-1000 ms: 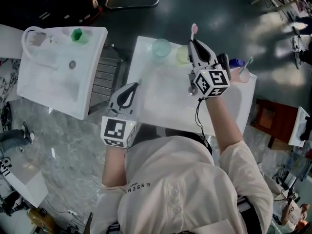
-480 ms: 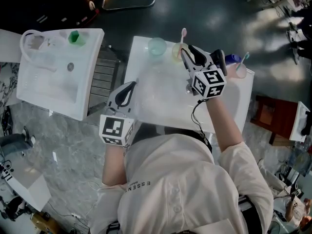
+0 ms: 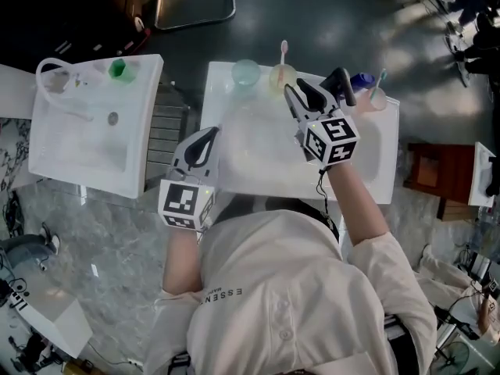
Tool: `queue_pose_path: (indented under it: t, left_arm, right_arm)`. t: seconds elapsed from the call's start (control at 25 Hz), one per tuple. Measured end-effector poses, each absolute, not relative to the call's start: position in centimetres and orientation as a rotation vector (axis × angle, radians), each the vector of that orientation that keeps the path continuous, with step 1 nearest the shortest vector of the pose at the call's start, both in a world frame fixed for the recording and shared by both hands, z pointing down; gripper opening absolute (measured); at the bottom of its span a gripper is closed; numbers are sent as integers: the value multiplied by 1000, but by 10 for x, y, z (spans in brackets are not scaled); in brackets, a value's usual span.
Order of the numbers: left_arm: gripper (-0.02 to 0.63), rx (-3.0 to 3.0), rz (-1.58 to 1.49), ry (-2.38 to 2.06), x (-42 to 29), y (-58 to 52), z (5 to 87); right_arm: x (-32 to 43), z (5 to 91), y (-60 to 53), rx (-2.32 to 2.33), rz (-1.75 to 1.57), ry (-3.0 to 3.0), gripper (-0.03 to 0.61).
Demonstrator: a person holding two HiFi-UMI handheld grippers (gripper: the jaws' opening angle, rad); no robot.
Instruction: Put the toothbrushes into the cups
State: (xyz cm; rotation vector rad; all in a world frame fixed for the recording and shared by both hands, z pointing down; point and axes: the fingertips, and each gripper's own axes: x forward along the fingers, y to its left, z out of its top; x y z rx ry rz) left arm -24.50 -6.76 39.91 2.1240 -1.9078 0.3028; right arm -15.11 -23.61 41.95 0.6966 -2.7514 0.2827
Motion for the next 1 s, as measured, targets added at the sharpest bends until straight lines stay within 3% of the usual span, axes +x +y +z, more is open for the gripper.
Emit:
queue_pose_path:
  t: [1.0]
  left_arm:
    - [2,2000,284,-1890,-306,47,458]
  right_arm:
    - [-250,586,-39,470,511,-2235,138]
